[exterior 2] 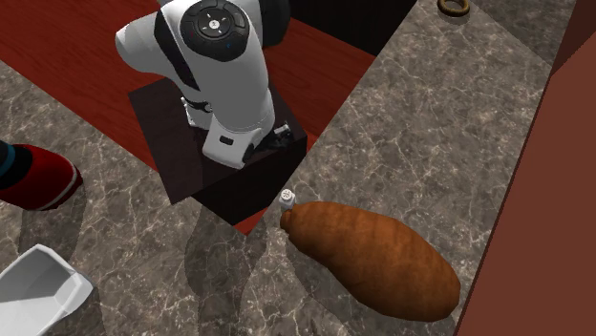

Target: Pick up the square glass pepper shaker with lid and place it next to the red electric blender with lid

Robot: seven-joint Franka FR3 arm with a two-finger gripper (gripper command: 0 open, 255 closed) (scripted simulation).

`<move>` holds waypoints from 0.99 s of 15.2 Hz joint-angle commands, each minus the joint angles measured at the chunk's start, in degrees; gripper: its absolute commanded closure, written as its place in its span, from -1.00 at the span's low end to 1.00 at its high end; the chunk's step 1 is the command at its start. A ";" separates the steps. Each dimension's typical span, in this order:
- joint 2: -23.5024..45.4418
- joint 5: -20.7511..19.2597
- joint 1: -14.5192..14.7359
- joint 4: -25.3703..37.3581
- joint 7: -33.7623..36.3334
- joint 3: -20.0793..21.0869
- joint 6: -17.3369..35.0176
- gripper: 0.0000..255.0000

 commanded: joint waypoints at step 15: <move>27.66 -4.28 0.05 -1.14 6.89 3.93 27.69 -1.00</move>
